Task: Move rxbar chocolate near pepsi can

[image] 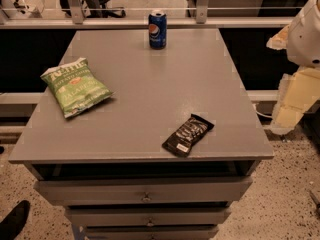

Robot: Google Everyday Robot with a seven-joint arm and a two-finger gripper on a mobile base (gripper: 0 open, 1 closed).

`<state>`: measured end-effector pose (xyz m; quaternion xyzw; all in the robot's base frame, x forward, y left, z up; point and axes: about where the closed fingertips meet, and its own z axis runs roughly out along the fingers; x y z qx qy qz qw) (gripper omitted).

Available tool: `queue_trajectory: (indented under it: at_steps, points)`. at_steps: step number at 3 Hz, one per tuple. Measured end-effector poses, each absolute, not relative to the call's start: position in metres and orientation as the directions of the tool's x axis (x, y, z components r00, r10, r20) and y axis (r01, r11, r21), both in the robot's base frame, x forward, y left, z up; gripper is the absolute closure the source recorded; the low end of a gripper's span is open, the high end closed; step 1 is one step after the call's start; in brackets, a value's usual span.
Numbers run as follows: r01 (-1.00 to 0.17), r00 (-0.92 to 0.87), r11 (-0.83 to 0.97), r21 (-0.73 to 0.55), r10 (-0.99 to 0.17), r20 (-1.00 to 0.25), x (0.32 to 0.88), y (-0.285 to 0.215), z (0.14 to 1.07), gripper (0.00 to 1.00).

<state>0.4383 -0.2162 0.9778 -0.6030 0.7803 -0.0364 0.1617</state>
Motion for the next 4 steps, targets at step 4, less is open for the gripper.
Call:
queue_trajectory:
  at_steps: [4]
  points:
    - [-0.912,-0.321,0.398,-0.101,-0.844,-0.429,0.46,-0.169,0.911,0.0]
